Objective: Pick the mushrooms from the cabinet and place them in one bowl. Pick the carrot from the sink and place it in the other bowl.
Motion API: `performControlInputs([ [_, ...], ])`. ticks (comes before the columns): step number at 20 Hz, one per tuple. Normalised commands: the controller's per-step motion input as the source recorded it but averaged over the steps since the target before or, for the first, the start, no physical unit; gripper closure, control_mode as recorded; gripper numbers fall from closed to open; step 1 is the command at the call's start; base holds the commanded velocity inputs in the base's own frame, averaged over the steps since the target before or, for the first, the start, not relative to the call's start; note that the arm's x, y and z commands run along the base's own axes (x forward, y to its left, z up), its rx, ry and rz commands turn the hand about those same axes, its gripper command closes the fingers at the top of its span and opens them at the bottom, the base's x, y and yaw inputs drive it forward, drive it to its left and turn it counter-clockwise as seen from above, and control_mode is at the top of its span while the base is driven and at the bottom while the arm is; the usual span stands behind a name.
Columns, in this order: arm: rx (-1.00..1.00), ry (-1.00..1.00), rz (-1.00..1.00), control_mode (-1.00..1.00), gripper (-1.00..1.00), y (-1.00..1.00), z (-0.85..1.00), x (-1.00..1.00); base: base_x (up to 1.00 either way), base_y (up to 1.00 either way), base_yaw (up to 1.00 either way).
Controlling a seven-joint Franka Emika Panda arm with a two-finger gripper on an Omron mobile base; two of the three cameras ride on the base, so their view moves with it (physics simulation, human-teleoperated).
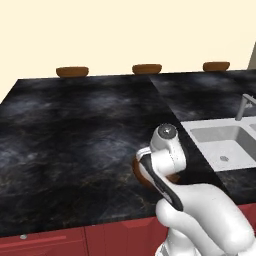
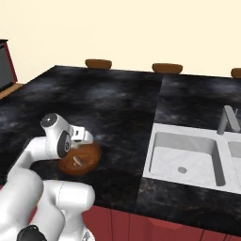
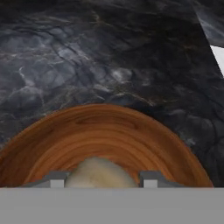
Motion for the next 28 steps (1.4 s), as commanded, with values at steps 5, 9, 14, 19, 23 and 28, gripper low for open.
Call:
performControlInputs([
  [5,0.0,0.03,0.0,-1.0,1.0,-0.05,-0.5,0.25,0.0,0.0,0.0],
  [9,-0.02,0.01,0.0,-1.0,1.0,-0.05,-0.36,0.0,0.0,0.0,0.0],
  [14,-0.02,0.02,0.0,-1.0,1.0,-0.03,-0.28,0.0,0.0,0.0,0.0],
  [19,-0.01,0.01,0.0,-1.0,1.0,-0.07,-0.32,0.01,0.0,0.0,0.0],
  [23,0.01,0.0,0.0,-1.0,-1.0,-0.01,0.02,0.0,0.0,0.0,0.0],
  [28,0.01,0.0,-0.04,-1.0,-1.0,0.0,0.13,0.03,0.0,0.0,0.0],
])
